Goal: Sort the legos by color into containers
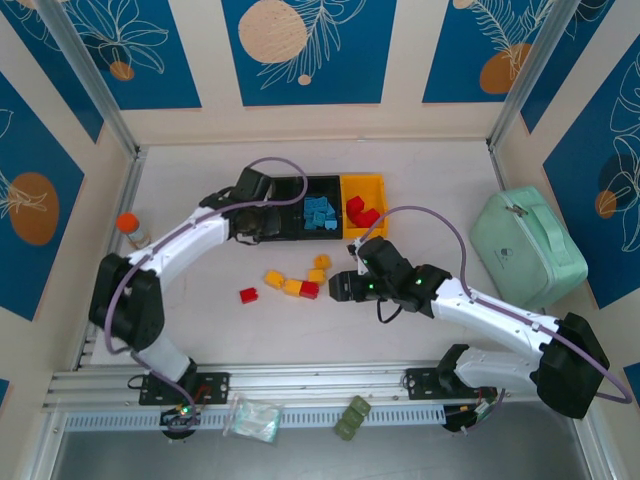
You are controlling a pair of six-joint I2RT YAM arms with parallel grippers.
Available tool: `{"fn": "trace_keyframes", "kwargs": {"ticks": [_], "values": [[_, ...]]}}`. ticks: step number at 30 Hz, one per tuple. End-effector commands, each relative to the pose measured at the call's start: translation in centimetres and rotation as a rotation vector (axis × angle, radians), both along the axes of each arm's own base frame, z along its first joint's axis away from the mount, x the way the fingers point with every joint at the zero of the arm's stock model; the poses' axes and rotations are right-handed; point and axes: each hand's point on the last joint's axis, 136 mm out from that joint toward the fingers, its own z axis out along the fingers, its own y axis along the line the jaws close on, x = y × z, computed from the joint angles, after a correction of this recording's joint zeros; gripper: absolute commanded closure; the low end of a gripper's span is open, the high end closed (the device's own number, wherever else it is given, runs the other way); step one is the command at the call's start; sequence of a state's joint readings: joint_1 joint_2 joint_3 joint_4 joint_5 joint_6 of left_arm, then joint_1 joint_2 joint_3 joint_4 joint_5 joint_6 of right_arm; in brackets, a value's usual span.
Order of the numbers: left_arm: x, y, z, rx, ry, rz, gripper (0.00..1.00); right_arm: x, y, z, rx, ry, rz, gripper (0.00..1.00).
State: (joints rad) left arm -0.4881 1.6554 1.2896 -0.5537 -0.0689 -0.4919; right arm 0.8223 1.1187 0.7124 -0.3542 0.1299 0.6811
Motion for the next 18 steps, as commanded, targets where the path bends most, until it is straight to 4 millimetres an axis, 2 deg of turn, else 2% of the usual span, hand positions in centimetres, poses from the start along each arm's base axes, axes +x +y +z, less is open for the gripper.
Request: {"fn": "trace_keyframes", "kwargs": {"ticks": [1,8,12,18], "values": [[1.2,-0.4,-1.0,0.007,0.063,0.003,0.80,0.0,0.1,0.8,0.021,-0.012,0.000,0.42],[3.5,-1.8,-3.2,0.011,0.107,0.005,0.78,-0.4,-1.0,0.6,0.019,-0.016,-0.028,0.42],[4.1,-1.4,-4.9,0.056,0.134,0.022,0.77,-0.4,-1.1,0.6,0.022,-0.015,-0.029,0.42],[4.6,-1.0,-5.8,0.083,0.139,0.040,0.70,-0.4,-1.1,0.7,0.022,-0.016,-0.029,0.42]]}}
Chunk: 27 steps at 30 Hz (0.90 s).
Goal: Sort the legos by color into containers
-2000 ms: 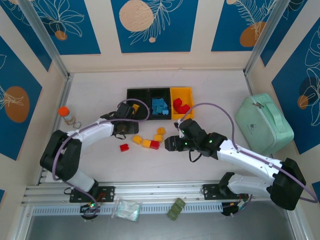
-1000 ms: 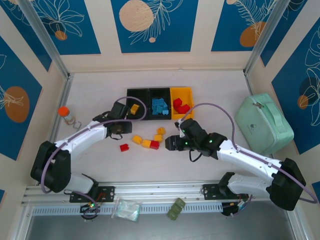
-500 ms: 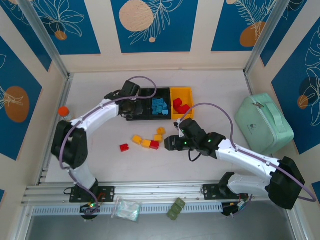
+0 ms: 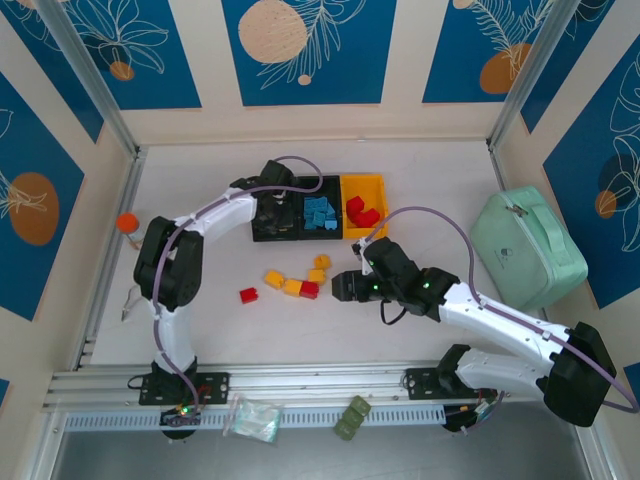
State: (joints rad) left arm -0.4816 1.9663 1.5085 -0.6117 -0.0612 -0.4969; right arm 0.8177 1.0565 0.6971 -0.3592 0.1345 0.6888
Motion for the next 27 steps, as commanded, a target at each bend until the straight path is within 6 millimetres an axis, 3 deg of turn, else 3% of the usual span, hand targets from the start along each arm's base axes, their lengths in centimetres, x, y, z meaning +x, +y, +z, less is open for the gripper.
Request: {"fn": "trace_keyframes", "kwargs": {"ticks": [1,4,12,18,27], "values": [[0.7,0.8,0.2,0.027,0.003,0.032,0.65,-0.2,-0.6,-0.4,-0.008,0.010,-0.016,0.42],[0.6,1.0,0.8,0.027,-0.007,0.039,0.52,-0.2,-0.6,-0.4,-0.007,0.011,-0.017,0.42],[-0.8,1.0,4.6,-0.030,-0.076,0.028,0.49,0.0,-0.3,-0.2,-0.001,0.005,-0.011,0.42],[-3.5,1.2,6.7,-0.066,-0.103,-0.011,0.45,0.1,0.0,0.0,-0.001,0.002,-0.004,0.42],[-8.8,2.3,6.4,-0.101,-0.068,-0.035,0.41,0.1,0.0,0.0,-0.006,0.003,-0.005,0.40]]}}
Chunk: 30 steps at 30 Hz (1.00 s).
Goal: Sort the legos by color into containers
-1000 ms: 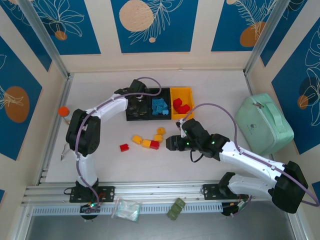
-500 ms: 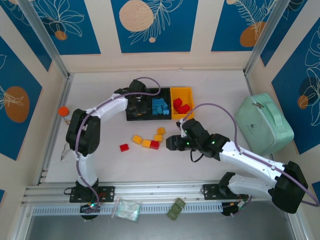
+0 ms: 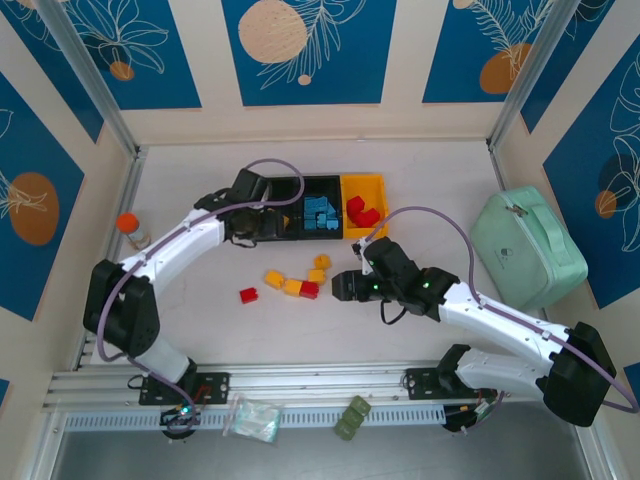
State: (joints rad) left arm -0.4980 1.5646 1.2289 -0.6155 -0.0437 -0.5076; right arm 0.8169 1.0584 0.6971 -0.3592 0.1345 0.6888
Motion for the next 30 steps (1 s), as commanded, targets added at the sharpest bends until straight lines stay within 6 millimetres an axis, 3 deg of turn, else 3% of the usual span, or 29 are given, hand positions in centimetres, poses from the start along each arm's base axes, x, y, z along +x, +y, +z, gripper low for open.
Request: {"fn": "trace_keyframes", "kwargs": {"ticks": [1,11,16,23,30], "values": [[-2.5,-0.2,-0.3,-0.032,0.037,-0.020,0.39,0.0,0.1,0.0,-0.007,0.002,-0.003,0.39],[-7.3,0.5,-4.3,-0.088,0.174,0.137,0.35,0.3,0.6,-0.4,-0.009,0.013,0.004,0.38],[-9.1,-0.1,-6.9,-0.100,0.242,0.228,0.26,0.3,0.8,-0.6,-0.011,0.014,0.008,0.38],[-10.0,-1.7,-8.6,-0.066,0.288,0.300,0.25,0.3,0.9,-0.8,-0.013,0.018,0.011,0.38],[-10.2,-1.4,-9.8,-0.019,0.309,0.391,0.21,0.1,0.5,-0.9,-0.014,0.015,0.009,0.38]]}}
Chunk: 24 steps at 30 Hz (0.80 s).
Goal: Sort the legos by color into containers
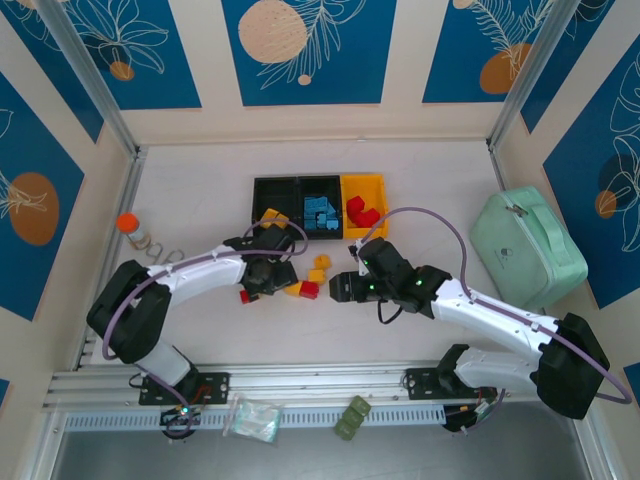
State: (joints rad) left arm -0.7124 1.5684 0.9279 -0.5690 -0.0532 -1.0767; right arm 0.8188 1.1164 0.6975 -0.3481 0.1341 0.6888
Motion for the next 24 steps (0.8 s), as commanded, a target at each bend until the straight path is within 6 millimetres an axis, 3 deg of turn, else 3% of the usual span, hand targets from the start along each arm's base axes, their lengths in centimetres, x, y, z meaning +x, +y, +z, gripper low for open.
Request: {"fn": "trace_keyframes", "kwargs": {"ticks": [1,7,17,20,24], "values": [[0.5,0.5,0.3,0.035,-0.017,0.078,0.21,-0.1,0.2,0.6,0.020,-0.017,0.006,0.38],[1.7,0.9,1.0,0.071,-0.067,0.102,0.20,-0.2,-0.1,0.5,0.020,-0.017,0.001,0.38],[2.9,-0.1,-0.4,0.094,-0.042,0.104,0.24,-0.5,-0.6,0.2,0.018,-0.010,-0.011,0.38],[2.8,-0.2,-1.0,0.096,-0.030,0.107,0.30,-0.4,-0.8,0.2,0.020,-0.011,-0.015,0.38],[3.0,-0.2,-1.1,0.098,-0.035,0.105,0.47,-0.4,-0.8,0.1,0.020,-0.009,-0.017,0.38]]}}
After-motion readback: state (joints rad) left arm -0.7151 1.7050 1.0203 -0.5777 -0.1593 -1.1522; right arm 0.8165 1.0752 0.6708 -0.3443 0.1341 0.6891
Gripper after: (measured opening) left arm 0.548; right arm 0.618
